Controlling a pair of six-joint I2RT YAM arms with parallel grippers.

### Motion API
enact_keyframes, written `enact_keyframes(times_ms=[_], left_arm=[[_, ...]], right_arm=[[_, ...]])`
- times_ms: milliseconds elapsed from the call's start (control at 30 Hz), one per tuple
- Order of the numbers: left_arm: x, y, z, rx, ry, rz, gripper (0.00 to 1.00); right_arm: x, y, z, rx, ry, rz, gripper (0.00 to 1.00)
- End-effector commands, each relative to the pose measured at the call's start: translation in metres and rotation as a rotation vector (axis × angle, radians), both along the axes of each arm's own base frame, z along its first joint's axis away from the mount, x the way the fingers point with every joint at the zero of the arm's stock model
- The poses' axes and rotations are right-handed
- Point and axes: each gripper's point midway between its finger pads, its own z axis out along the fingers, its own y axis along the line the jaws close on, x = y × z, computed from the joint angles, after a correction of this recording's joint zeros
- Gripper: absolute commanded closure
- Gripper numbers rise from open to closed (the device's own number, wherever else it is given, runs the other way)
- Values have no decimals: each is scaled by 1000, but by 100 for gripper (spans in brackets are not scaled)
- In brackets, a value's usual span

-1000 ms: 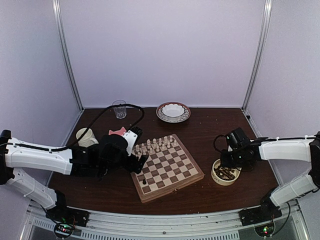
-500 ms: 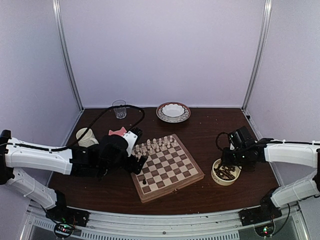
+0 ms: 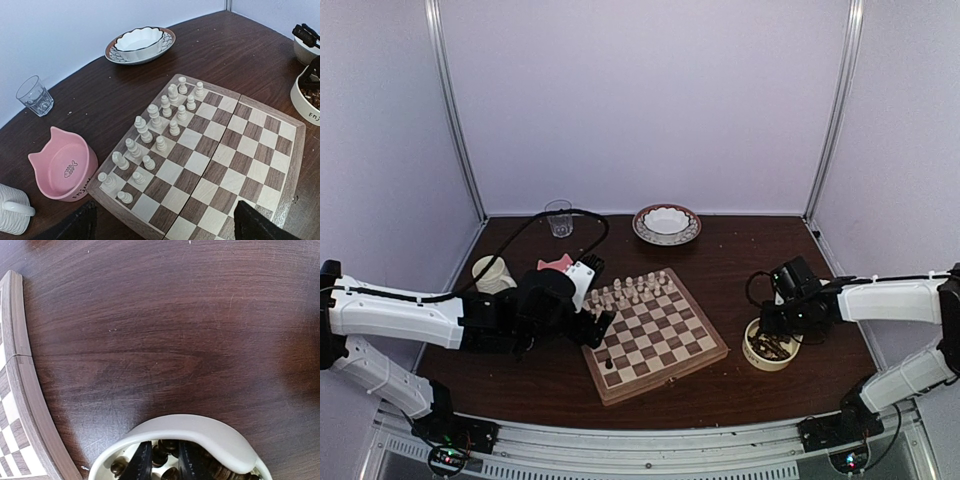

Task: Set up the chess pieces on the board
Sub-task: Pick up the pawn from the storage box.

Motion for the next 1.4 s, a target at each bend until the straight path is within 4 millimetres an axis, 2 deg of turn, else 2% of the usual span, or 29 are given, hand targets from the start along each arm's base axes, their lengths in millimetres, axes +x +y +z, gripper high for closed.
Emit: enact_keyframes(times_ms=[0, 233, 400, 667, 1000, 1367], left_arm=[[2, -6, 21, -50, -23, -14, 5], [1, -7, 22, -54, -22, -19, 5], [0, -7, 22, -55, -21, -22, 5], [1, -7, 21, -50, -22, -21, 5], [2, -8, 19, -42, -22, -19, 5], [2, -8, 19, -39, -22, -20, 5]], right_arm=[[11, 3, 3, 3, -24, 2, 78], [12, 14, 4, 50, -29, 37, 80], [12, 21, 14, 101, -70, 60, 81], [5, 12, 20, 85, -81, 48, 74], [2, 16, -5, 62, 30, 43, 73], [3, 6, -21, -16, 102, -6, 69]])
